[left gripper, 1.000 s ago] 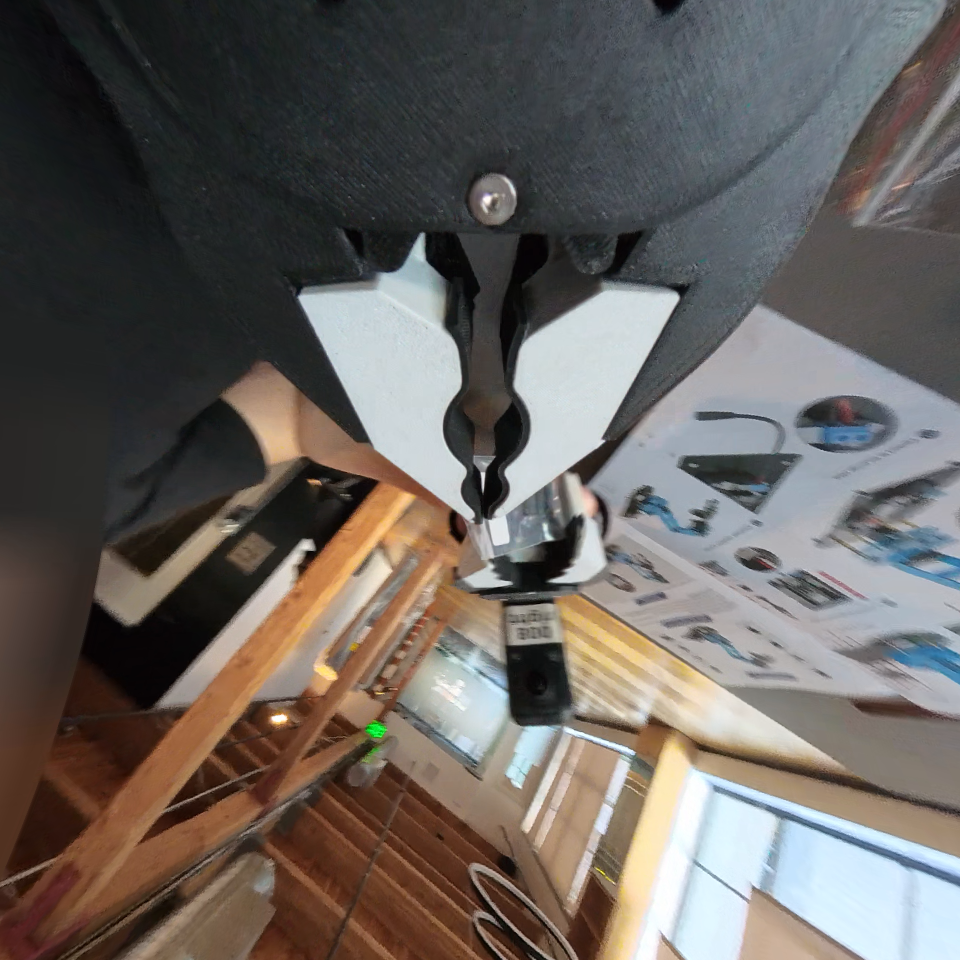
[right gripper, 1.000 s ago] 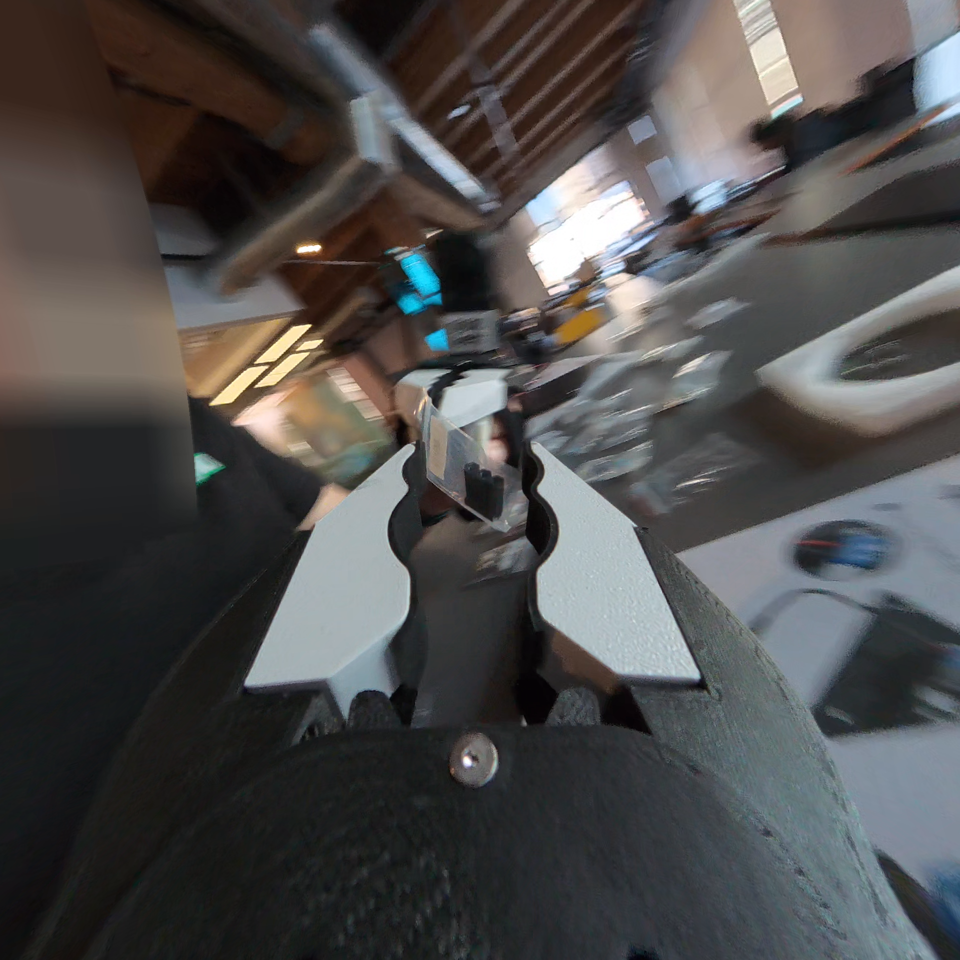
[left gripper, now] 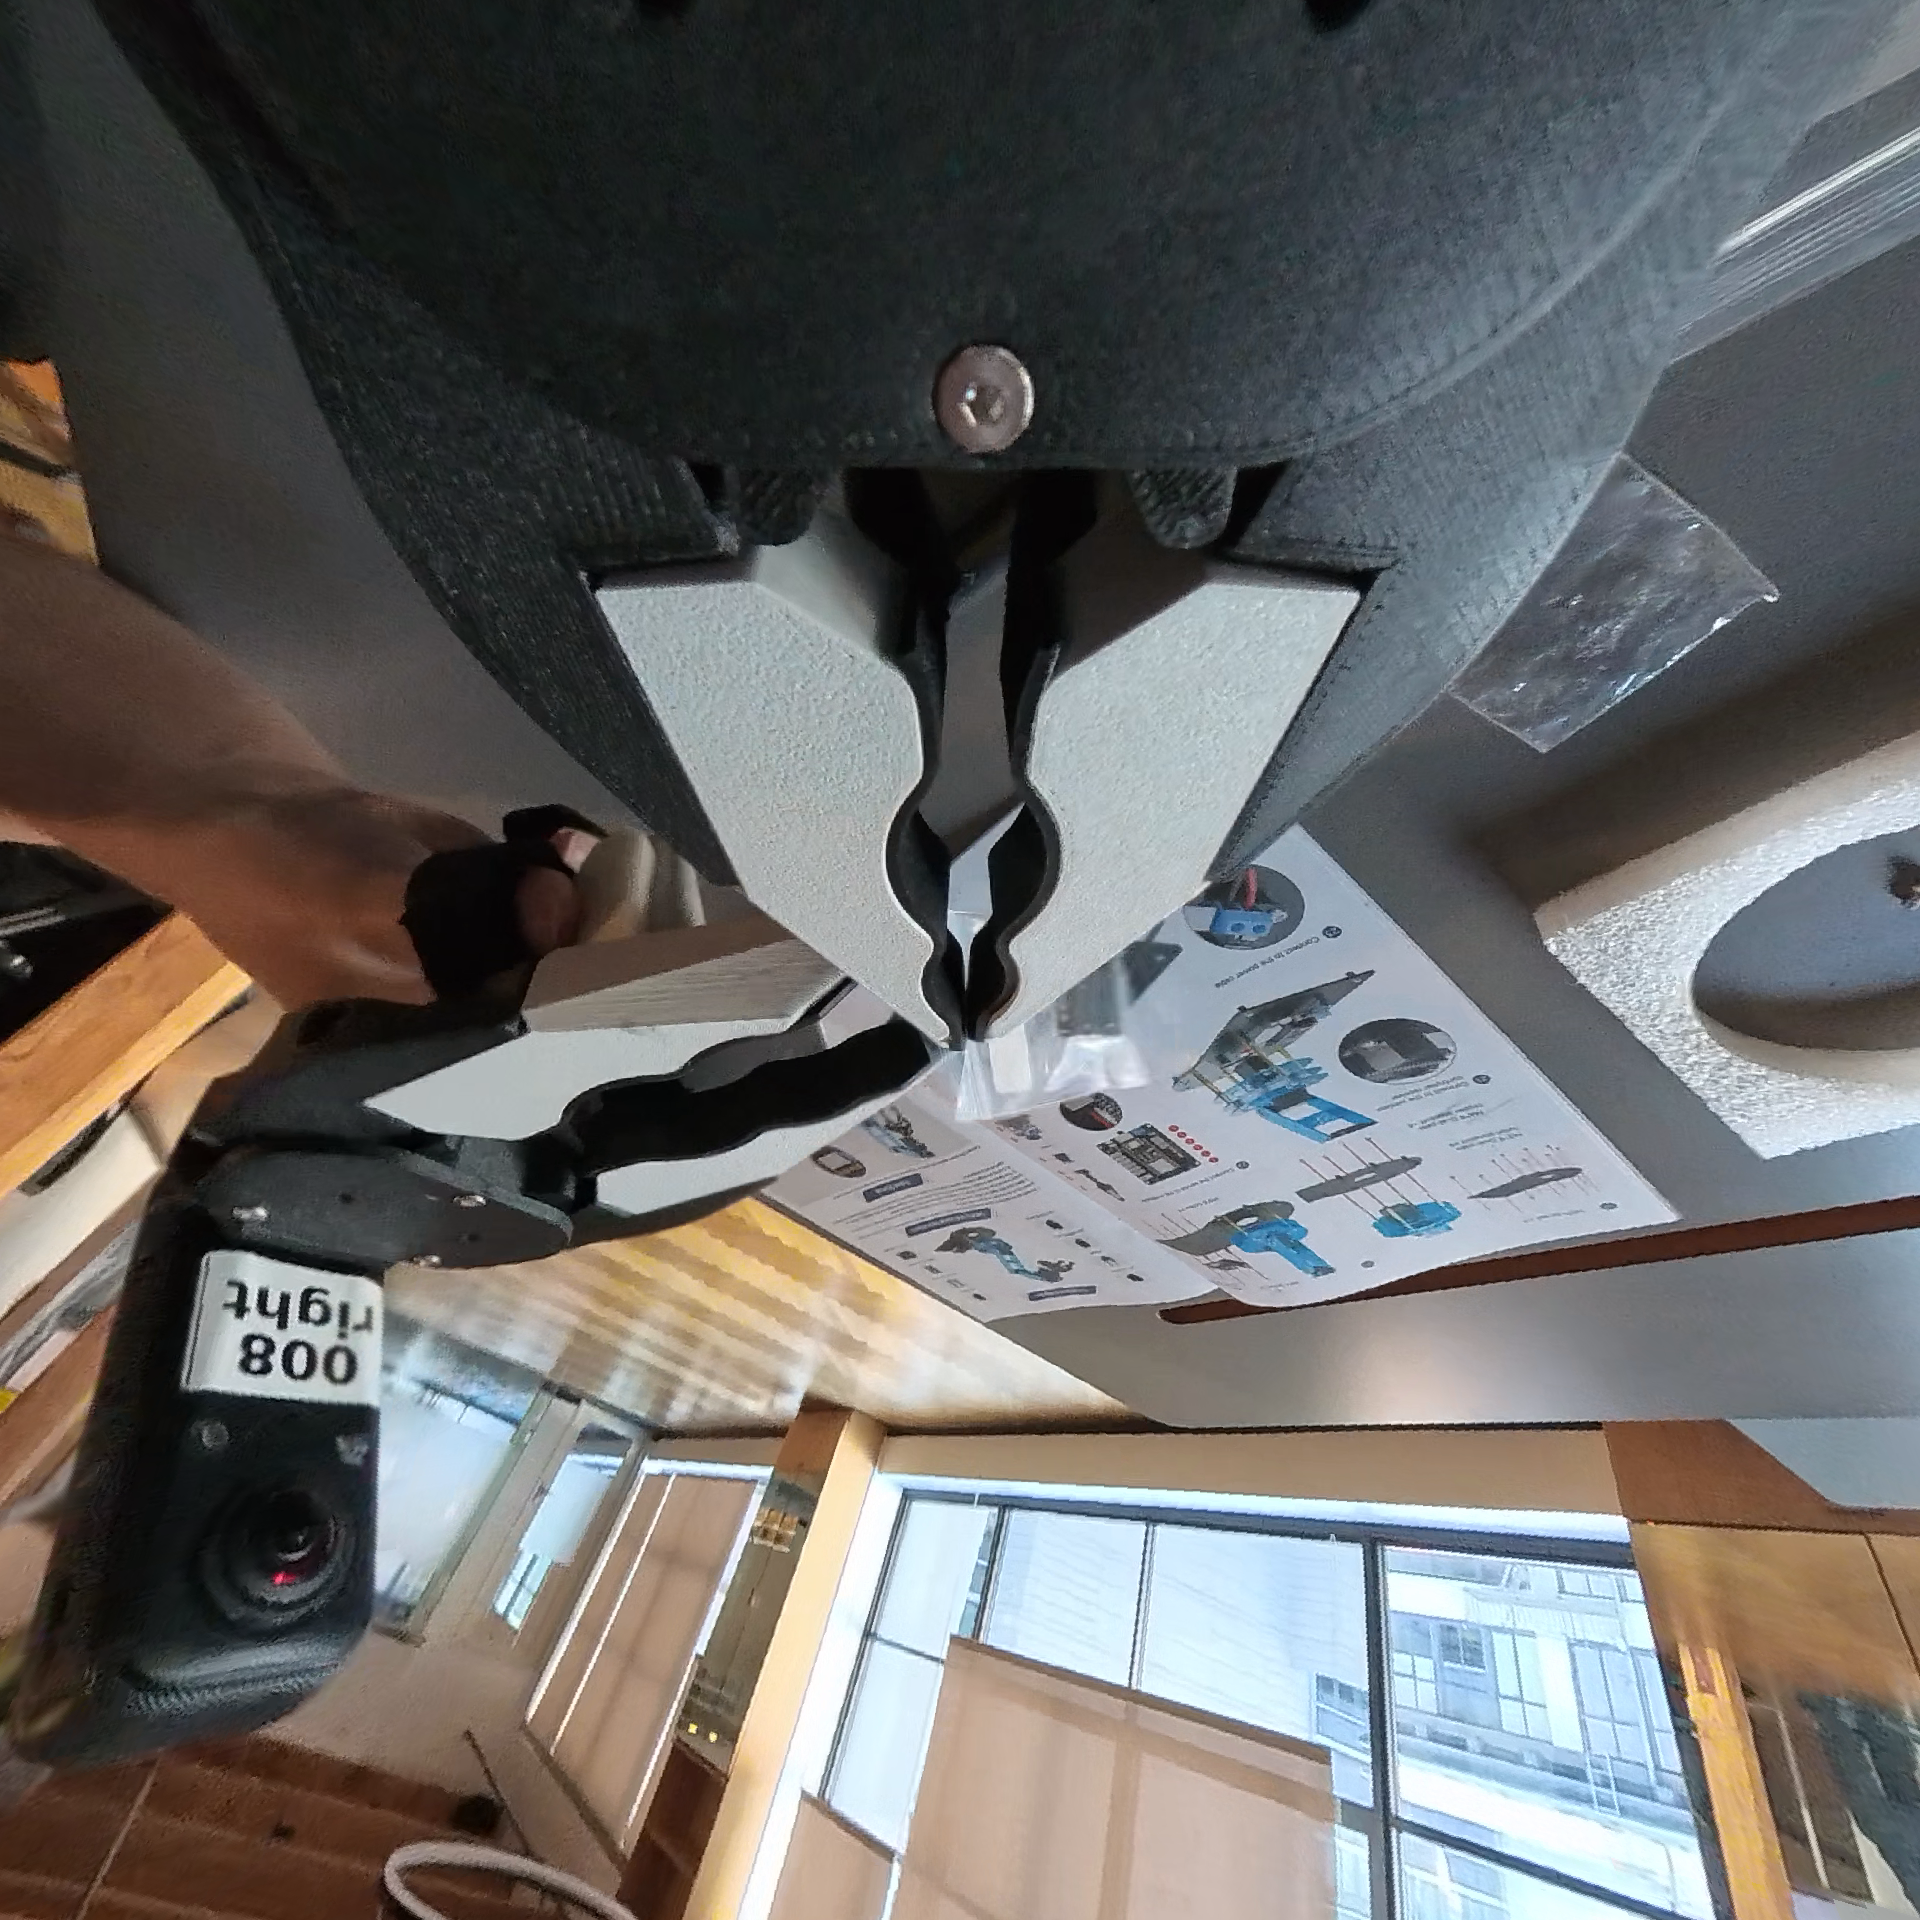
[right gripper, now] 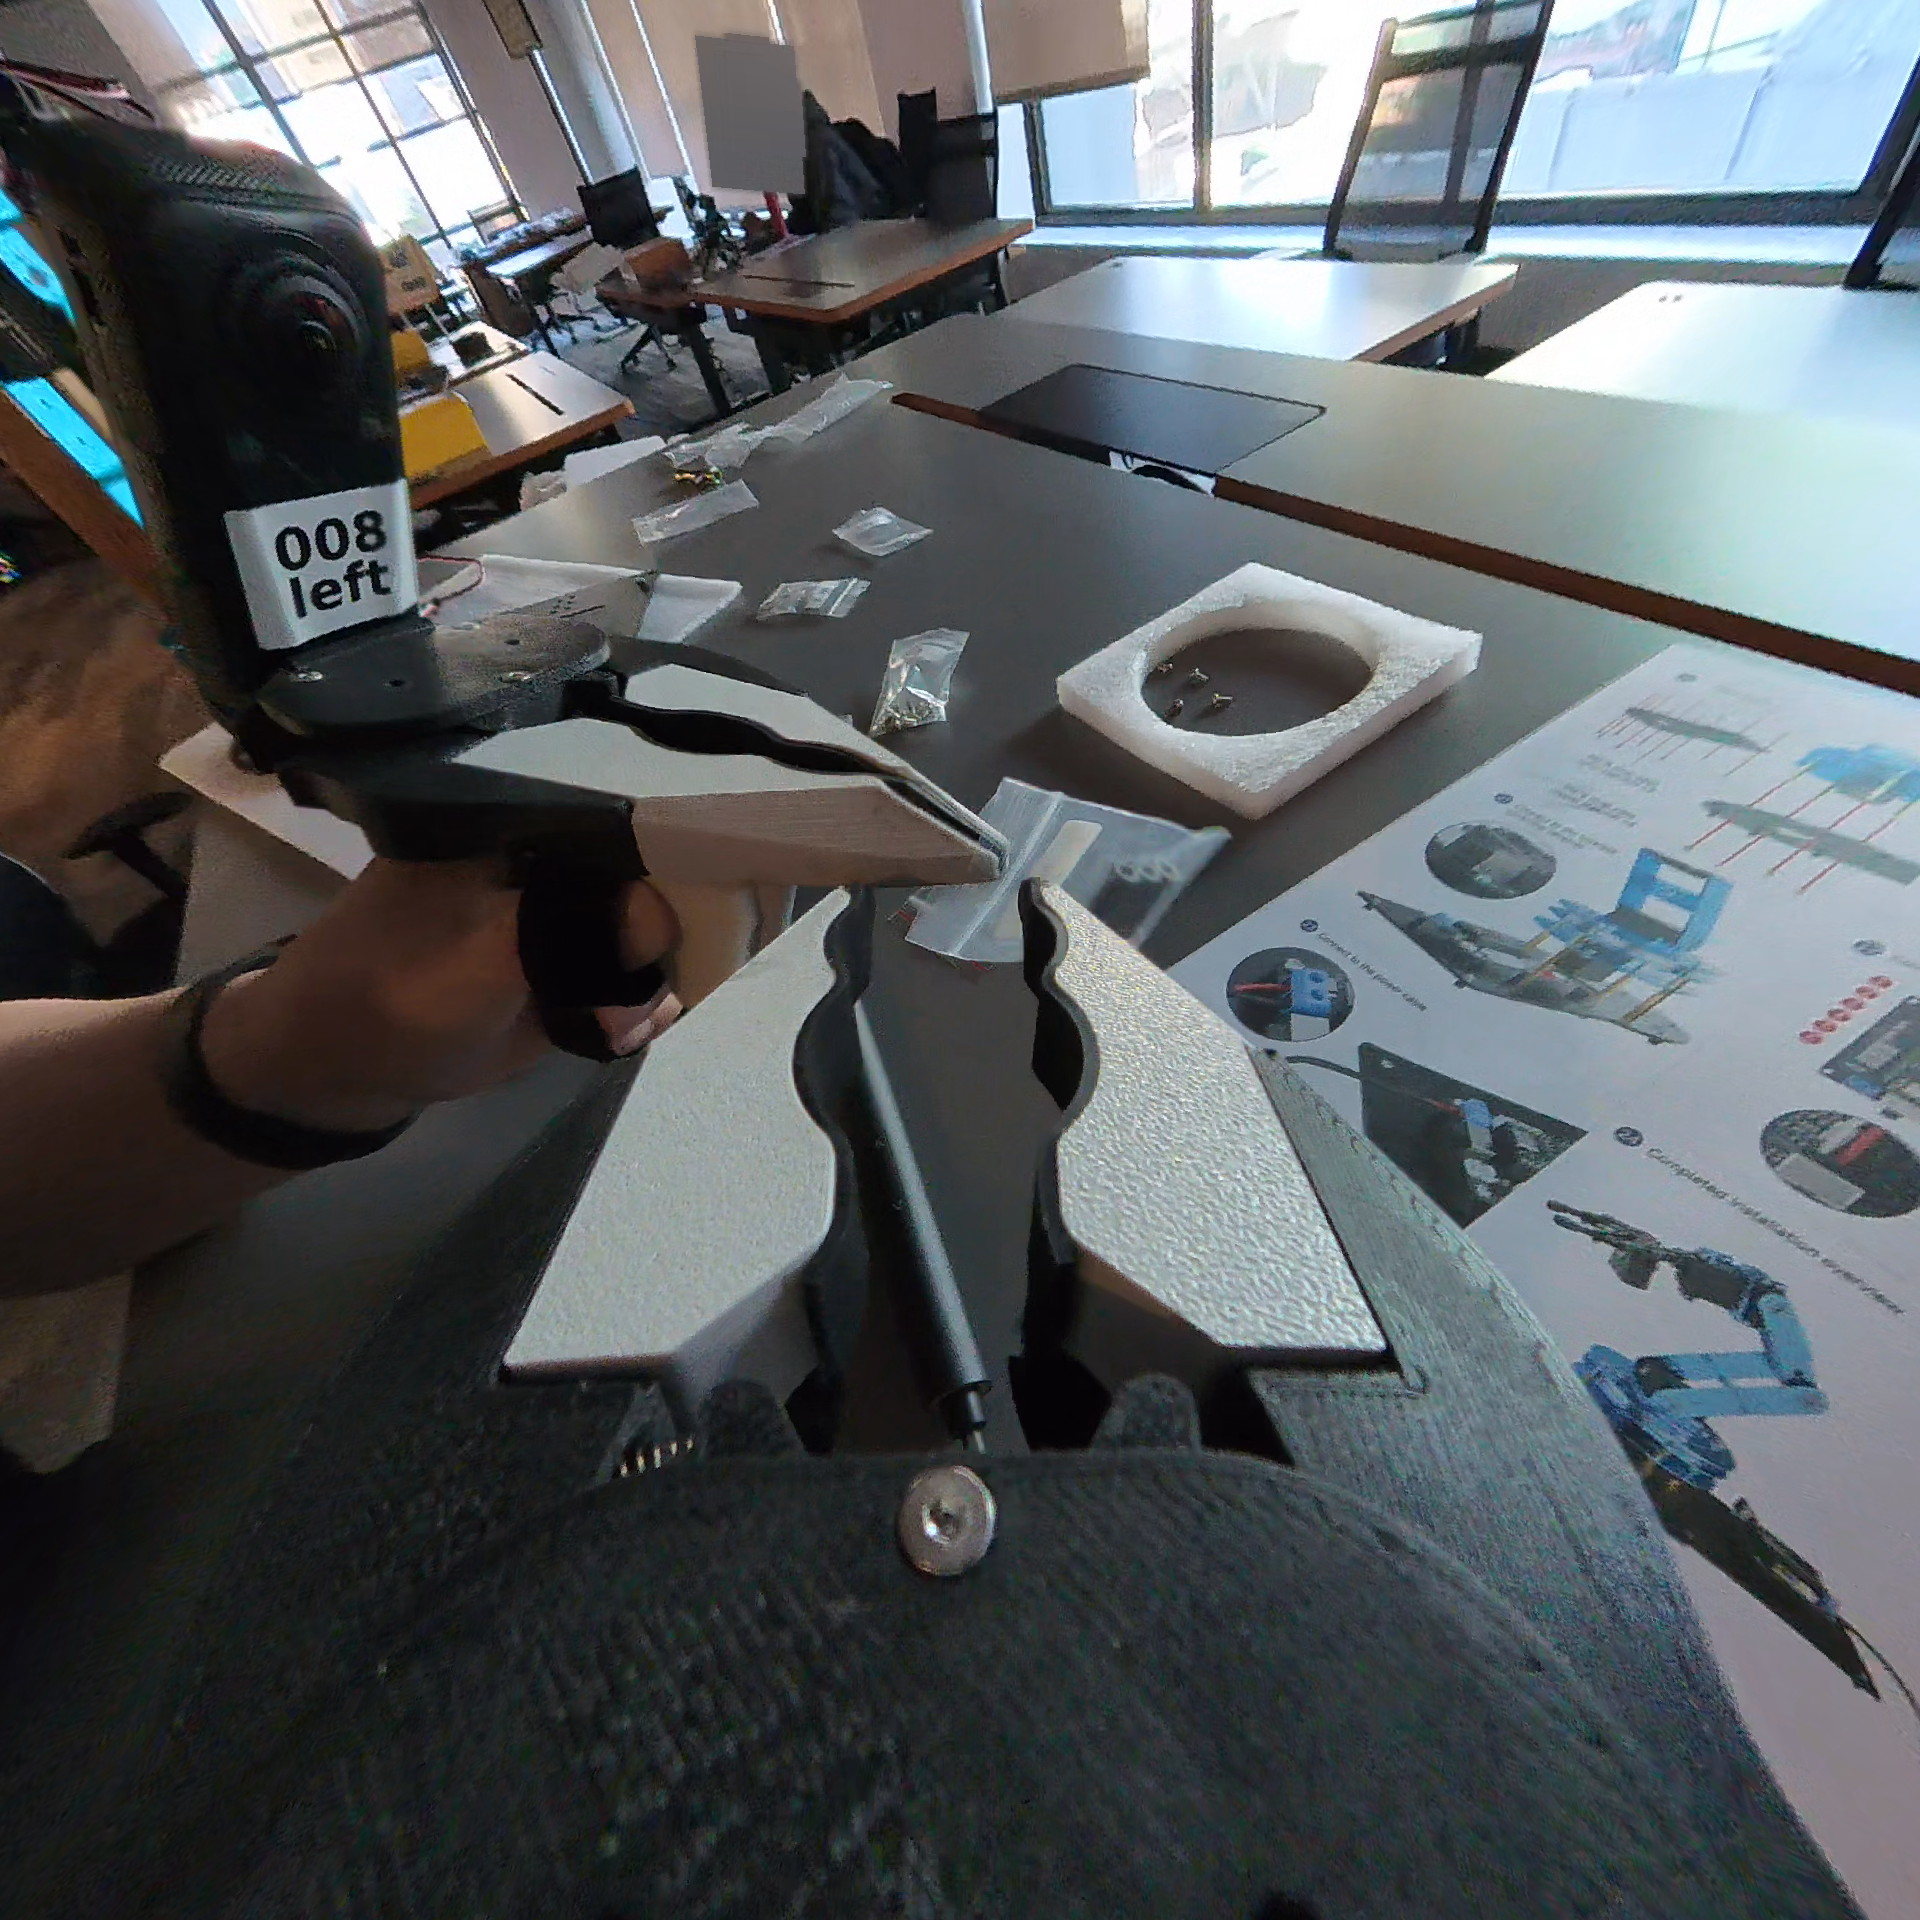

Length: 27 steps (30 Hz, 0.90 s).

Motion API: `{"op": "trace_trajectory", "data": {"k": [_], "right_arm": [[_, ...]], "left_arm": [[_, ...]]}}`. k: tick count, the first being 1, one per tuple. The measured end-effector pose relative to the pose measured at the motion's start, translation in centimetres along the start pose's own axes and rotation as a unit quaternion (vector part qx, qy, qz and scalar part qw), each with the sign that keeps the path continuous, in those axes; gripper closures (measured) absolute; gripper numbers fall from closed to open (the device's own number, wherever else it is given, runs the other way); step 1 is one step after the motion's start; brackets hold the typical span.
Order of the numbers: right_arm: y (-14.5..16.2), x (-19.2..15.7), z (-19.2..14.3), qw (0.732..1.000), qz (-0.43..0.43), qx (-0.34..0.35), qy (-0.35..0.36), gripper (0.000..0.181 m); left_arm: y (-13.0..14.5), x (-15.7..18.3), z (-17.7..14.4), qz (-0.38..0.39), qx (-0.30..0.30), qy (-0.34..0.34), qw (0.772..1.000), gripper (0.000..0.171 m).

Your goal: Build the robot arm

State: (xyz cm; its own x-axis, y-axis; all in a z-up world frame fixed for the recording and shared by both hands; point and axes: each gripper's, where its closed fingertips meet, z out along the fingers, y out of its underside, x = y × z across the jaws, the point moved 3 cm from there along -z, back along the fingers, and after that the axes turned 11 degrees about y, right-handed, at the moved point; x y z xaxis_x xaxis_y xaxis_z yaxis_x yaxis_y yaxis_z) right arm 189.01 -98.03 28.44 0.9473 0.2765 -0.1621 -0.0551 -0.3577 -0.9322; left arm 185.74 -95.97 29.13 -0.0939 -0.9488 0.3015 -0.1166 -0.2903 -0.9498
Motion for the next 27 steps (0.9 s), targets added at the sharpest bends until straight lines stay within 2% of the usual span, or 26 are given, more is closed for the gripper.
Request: {"op": "trace_trajectory", "data": {"k": [2, 4, 10, 22, 24, 27], "right_arm": [[0.1, 0.3, -0.1, 1.0, -0.013, -0.004, 0.013, 0.162], [0.0, 0.5, -0.2, 1.0, -0.007, -0.008, 0.009, 0.163], [0.3, 0.7, -0.3, 0.999, -0.02, -0.022, 0.024, 0.167], [0.5, 1.0, 0.2, 0.999, 0.033, -0.01, 0.031, 0.172], [0.4, 0.8, 0.2, 0.998, 0.051, 0.001, 0.021, 0.18], [0.3, 1.0, 0.2, 0.997, 0.07, 0.01, 0.018, 0.181]], "left_arm": [[0.0, 0.2, 0.1, -0.021, 0.012, 0.018, 1.0, 0.171], [0.1, 0.3, 0.2, -0.031, 0.019, 0.023, 0.999, 0.171], [0.4, 0.3, 0.3, -0.004, 0.008, 0.002, 1.0, 0.171], [0.6, 0.3, 0.4, 0.023, -0.003, -0.028, 0.999, 0.171], [0.6, 0.1, 0.4, 0.031, -0.002, -0.039, 0.999, 0.171], [0.5, 0.1, 0.5, 0.04, 0.0, -0.047, 0.998, 0.171]]}}
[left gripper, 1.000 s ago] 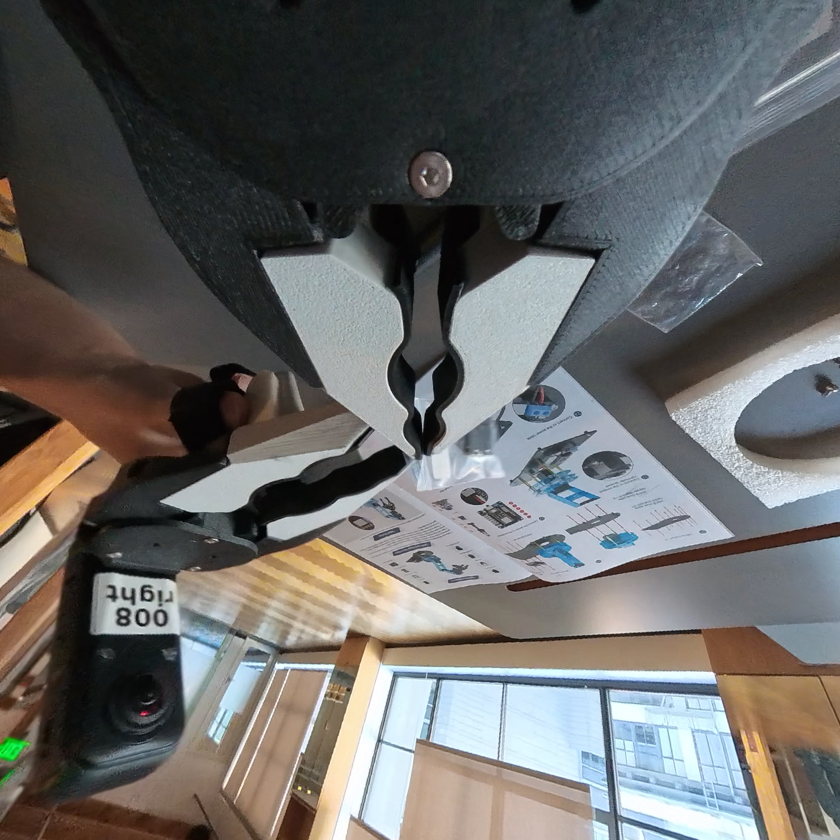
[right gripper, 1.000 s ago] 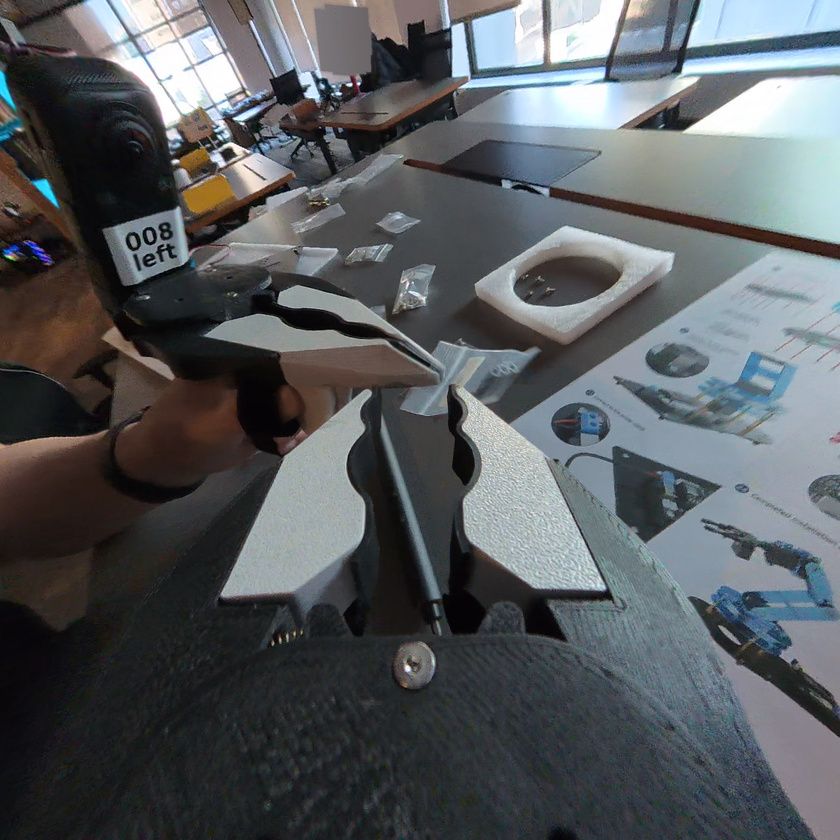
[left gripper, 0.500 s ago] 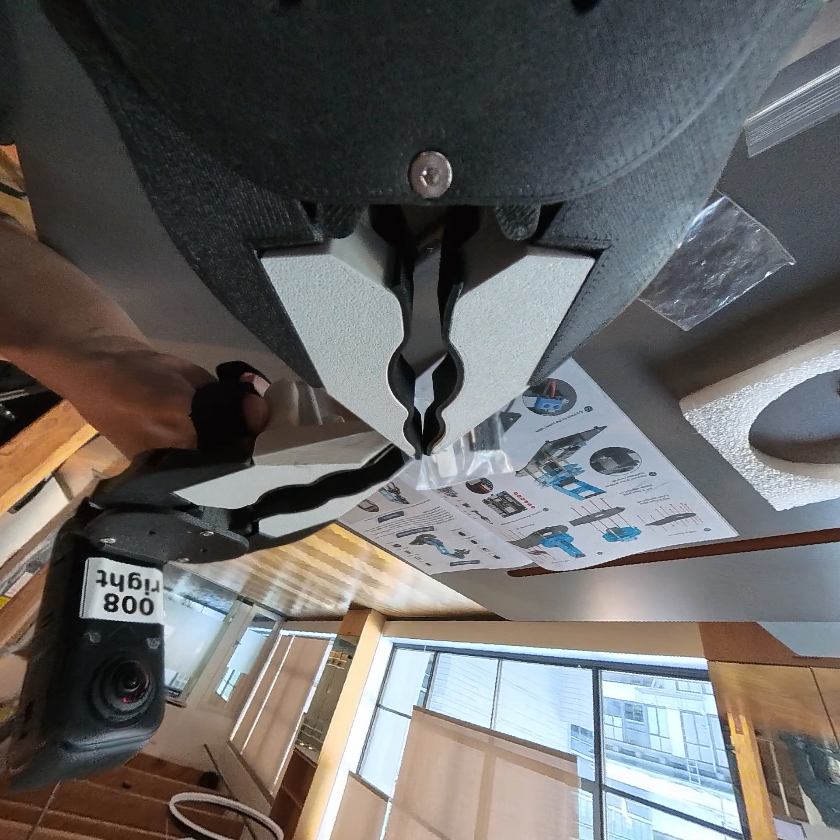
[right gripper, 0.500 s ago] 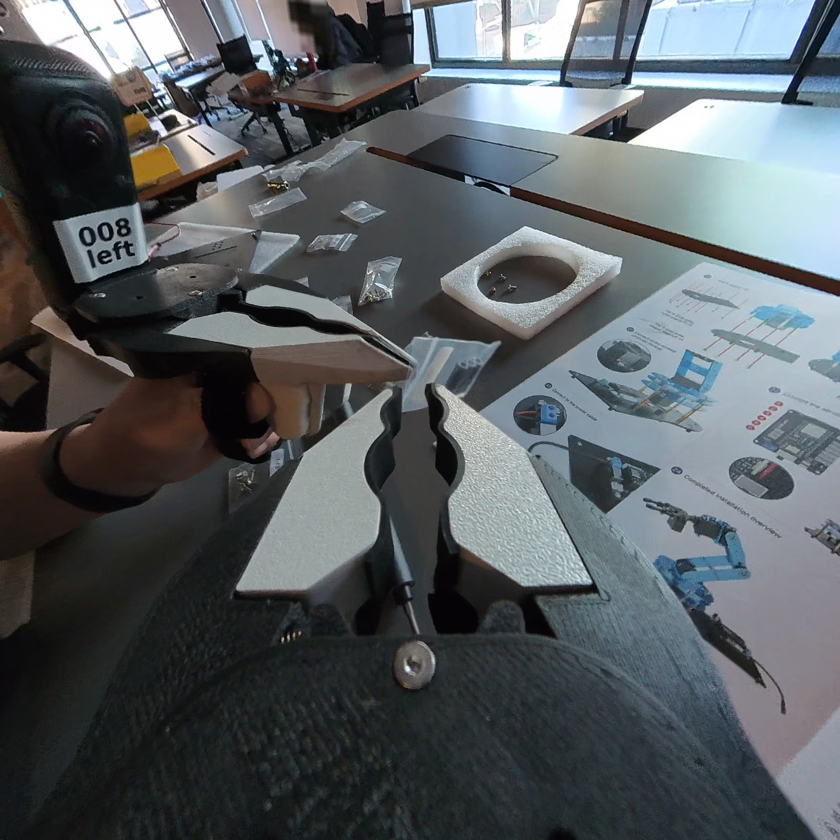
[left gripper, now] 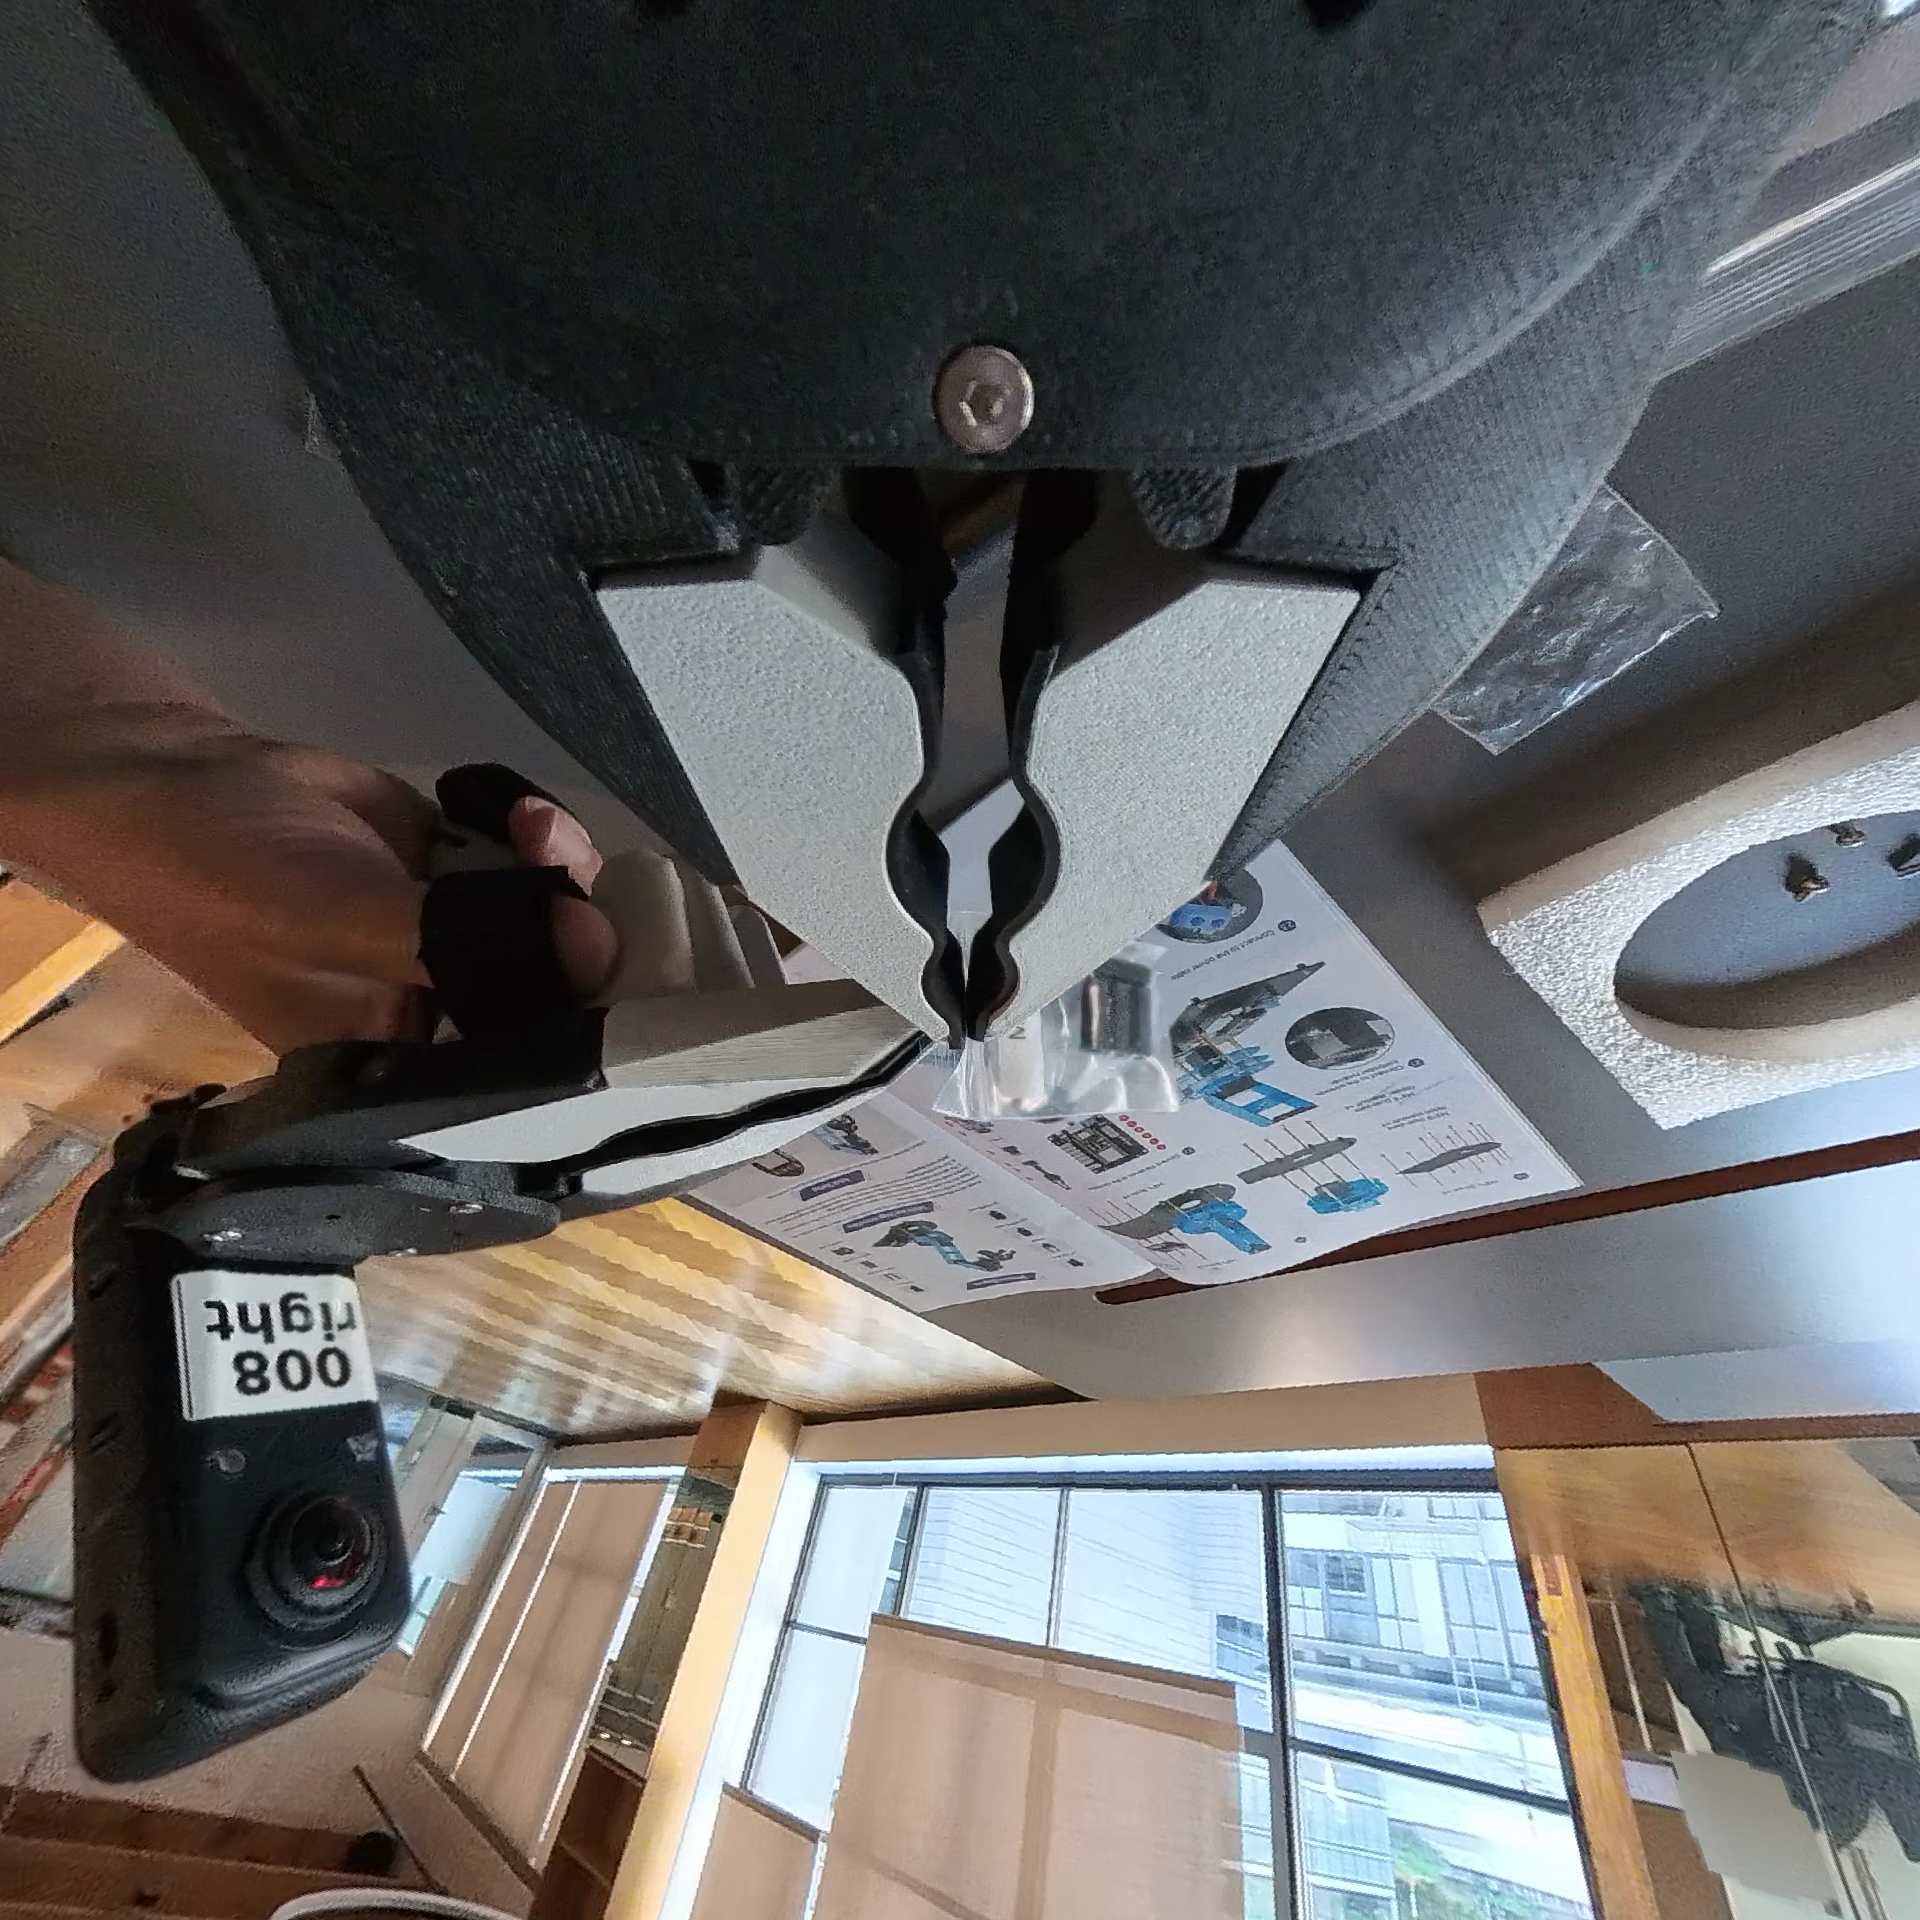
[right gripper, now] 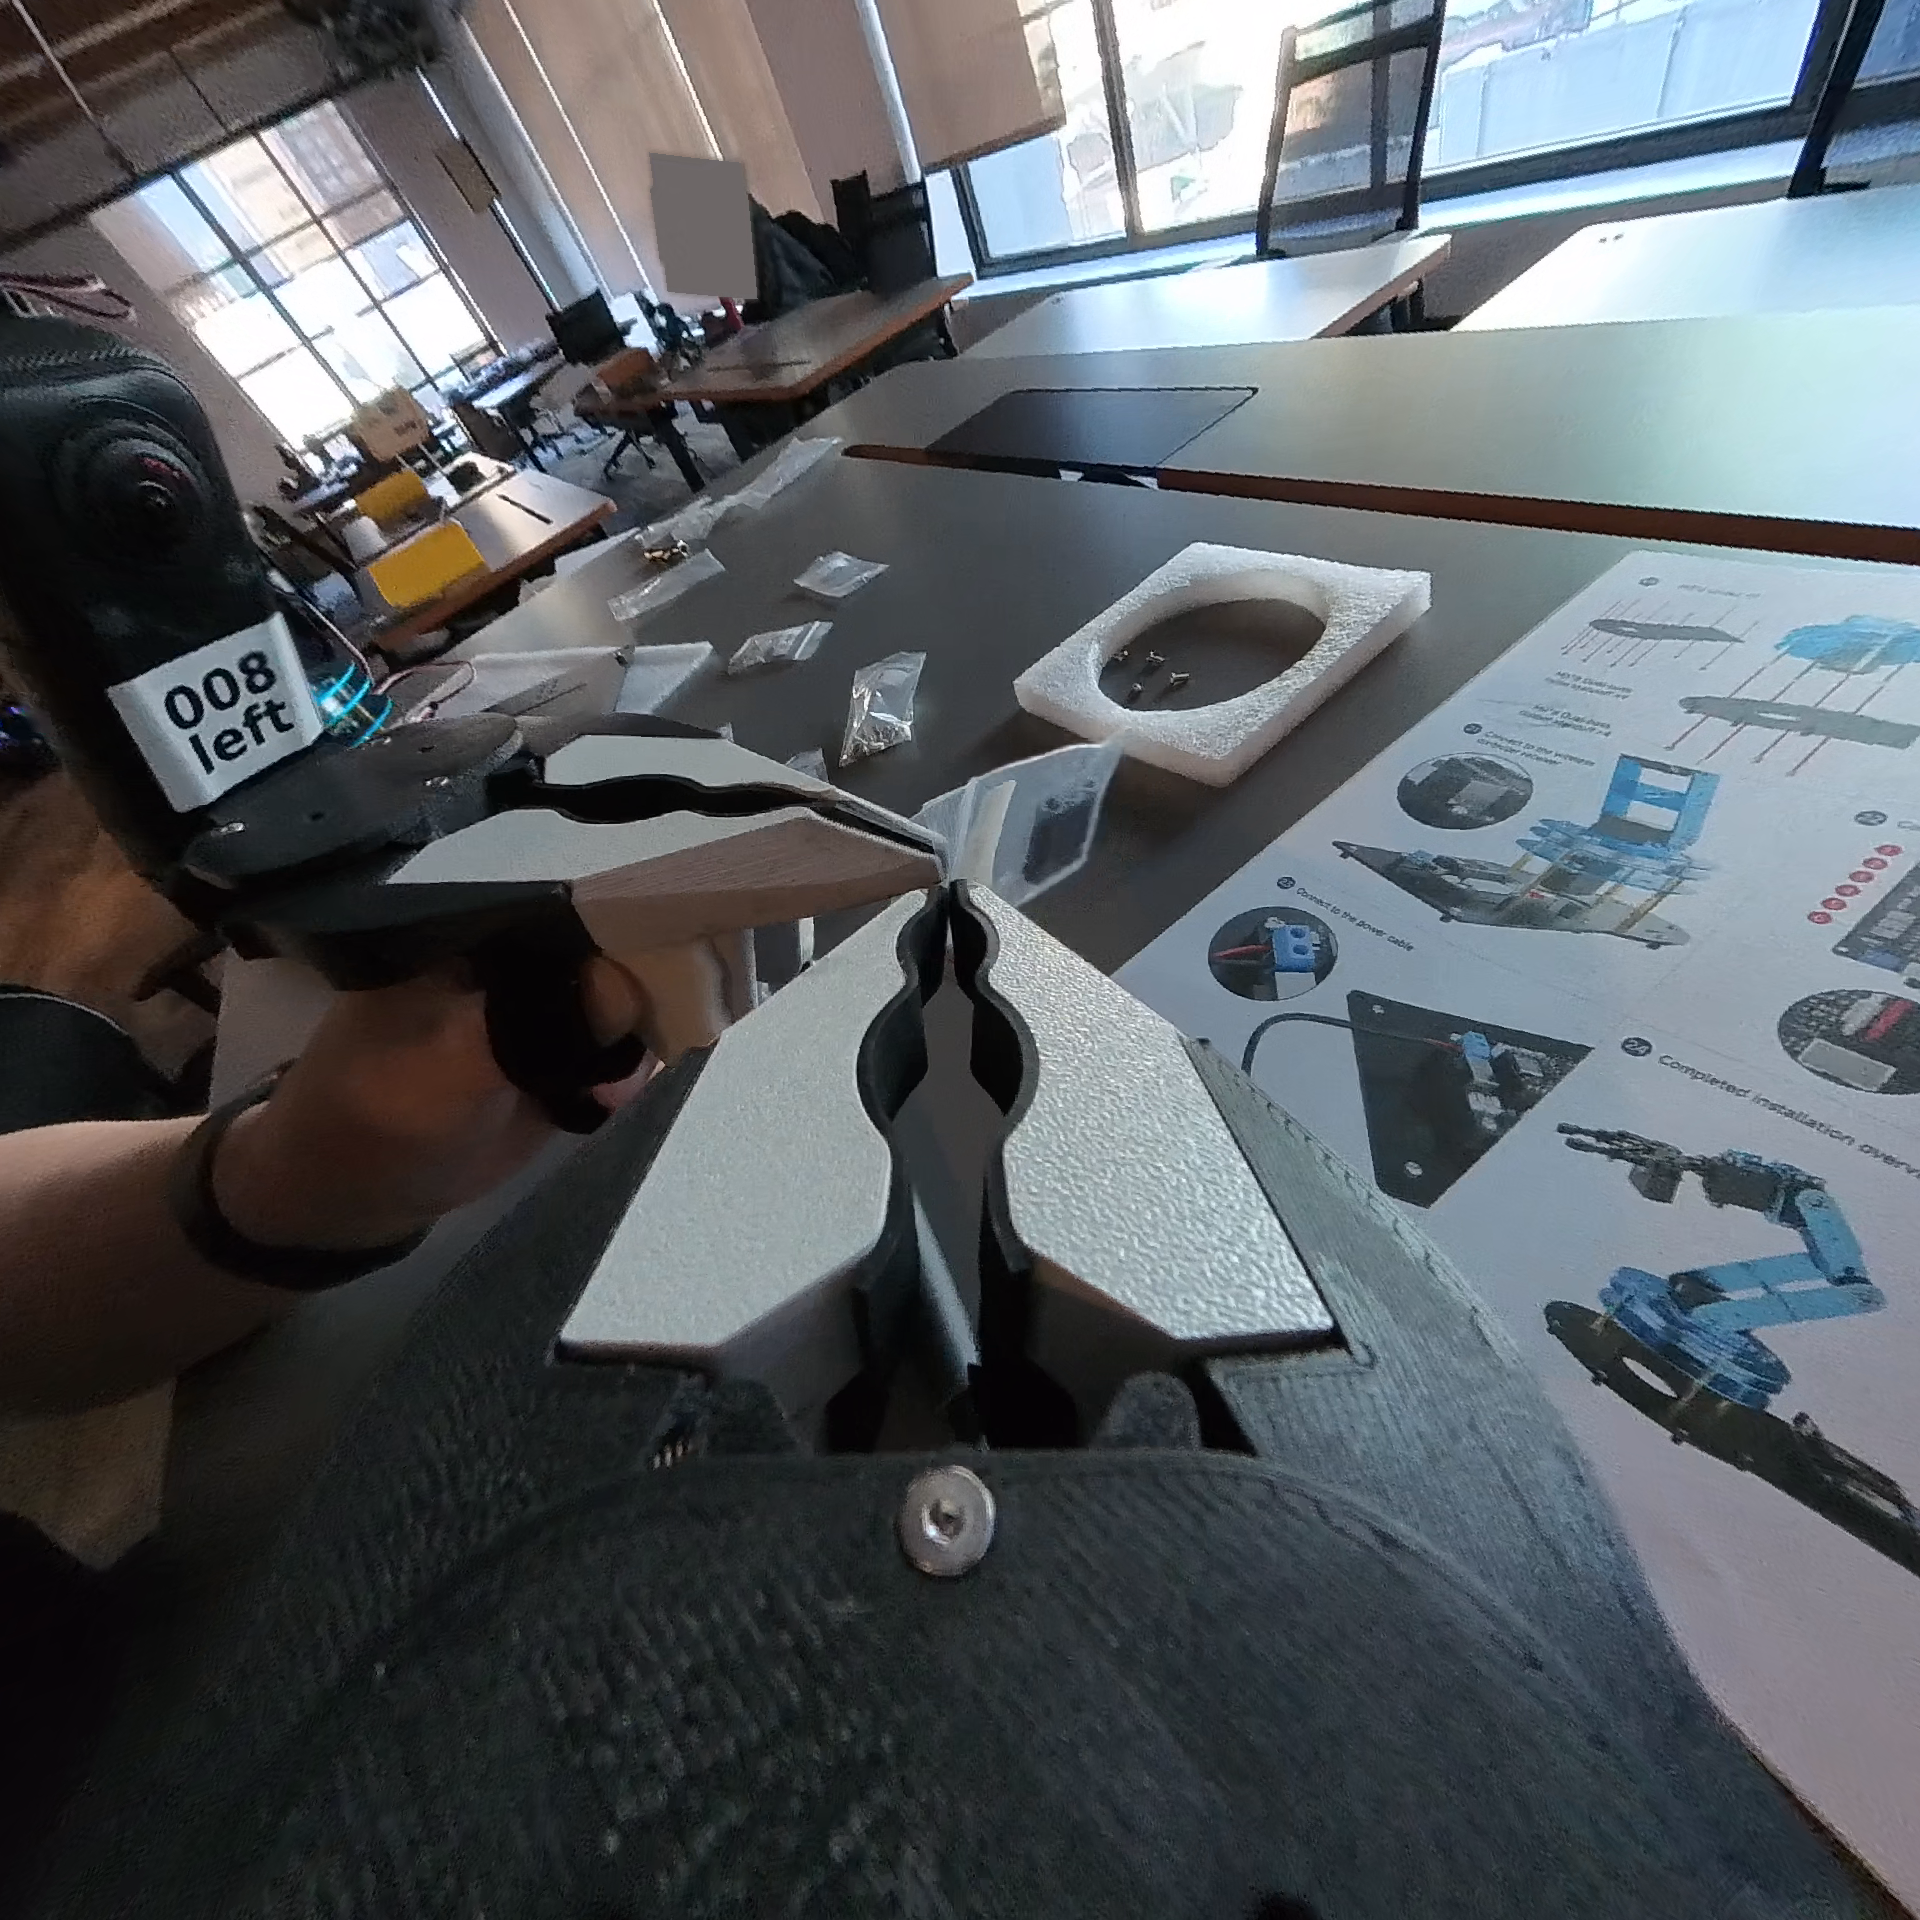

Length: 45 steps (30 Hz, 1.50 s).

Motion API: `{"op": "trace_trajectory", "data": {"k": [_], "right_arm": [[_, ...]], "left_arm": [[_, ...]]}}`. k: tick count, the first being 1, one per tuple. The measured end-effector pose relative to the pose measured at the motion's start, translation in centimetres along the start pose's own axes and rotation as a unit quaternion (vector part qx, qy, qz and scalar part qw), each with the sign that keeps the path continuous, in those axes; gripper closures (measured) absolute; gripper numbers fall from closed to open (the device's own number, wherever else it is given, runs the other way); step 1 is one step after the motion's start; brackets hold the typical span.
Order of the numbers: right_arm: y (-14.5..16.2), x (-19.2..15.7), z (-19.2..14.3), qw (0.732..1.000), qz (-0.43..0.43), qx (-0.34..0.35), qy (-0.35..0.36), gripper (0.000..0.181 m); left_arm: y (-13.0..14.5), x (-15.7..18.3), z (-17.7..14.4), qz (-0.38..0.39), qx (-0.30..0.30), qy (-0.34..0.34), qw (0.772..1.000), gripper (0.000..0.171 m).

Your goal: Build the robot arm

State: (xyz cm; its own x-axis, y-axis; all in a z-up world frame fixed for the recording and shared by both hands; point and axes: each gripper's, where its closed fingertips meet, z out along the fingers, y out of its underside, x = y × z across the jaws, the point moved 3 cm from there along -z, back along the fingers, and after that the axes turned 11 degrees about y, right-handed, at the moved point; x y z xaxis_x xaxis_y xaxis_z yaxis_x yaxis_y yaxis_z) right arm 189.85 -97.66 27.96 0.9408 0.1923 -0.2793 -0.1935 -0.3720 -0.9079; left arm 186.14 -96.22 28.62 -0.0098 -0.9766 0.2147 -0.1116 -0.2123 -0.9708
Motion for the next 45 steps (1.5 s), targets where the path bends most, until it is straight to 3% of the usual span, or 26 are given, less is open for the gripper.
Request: {"op": "trace_trajectory", "data": {"k": [5, 8, 13, 20, 25, 37, 41, 45], "right_arm": [[0.0, 0.2, 0.5, 1.0, -0.011, 0.003, -0.015, 0.181], [-0.3, 0.7, 1.1, 1.0, -0.005, 0.007, -0.005, 0.181], [-1.1, 1.8, 3.5, 0.993, -0.054, 0.035, 0.101, 0.181], [-2.1, 4.0, 6.0, 0.98, 0.002, 0.075, 0.183, 0.181], [-3.7, 4.4, 4.5, 0.97, -0.015, 0.111, 0.217, 0.181], [-4.2, 8.8, 0.7, 0.944, 0.023, 0.153, 0.293, 0.181], [-4.5, 8.8, -0.3, 0.945, 0.008, 0.158, 0.285, 0.181], [-4.2, 8.6, 0.1, 0.962, 0.006, 0.155, 0.225, 0.181]], "left_arm": [[0.2, -0.5, 0.1, -0.022, 0.003, 0.004, 1.0, 0.171], [0.0, -1.2, 0.2, 0.013, -0.009, -0.029, 0.999, 0.171], [-0.2, -3.8, 1.2, 0.027, -0.012, -0.112, 0.993, 0.171], [-0.6, -6.9, 3.3, 0.043, -0.009, -0.215, 0.976, 0.171], [-2.2, -5.8, 4.3, 0.07, 0.009, -0.242, 0.968, 0.171], [-2.8, -3.9, 8.8, 0.114, 0.0, -0.285, 0.952, 0.171], [-3.1, -2.6, 9.2, 0.129, 0.005, -0.266, 0.955, 0.171], [-2.7, -2.2, 9.2, 0.133, -0.006, -0.244, 0.961, 0.171]]}}
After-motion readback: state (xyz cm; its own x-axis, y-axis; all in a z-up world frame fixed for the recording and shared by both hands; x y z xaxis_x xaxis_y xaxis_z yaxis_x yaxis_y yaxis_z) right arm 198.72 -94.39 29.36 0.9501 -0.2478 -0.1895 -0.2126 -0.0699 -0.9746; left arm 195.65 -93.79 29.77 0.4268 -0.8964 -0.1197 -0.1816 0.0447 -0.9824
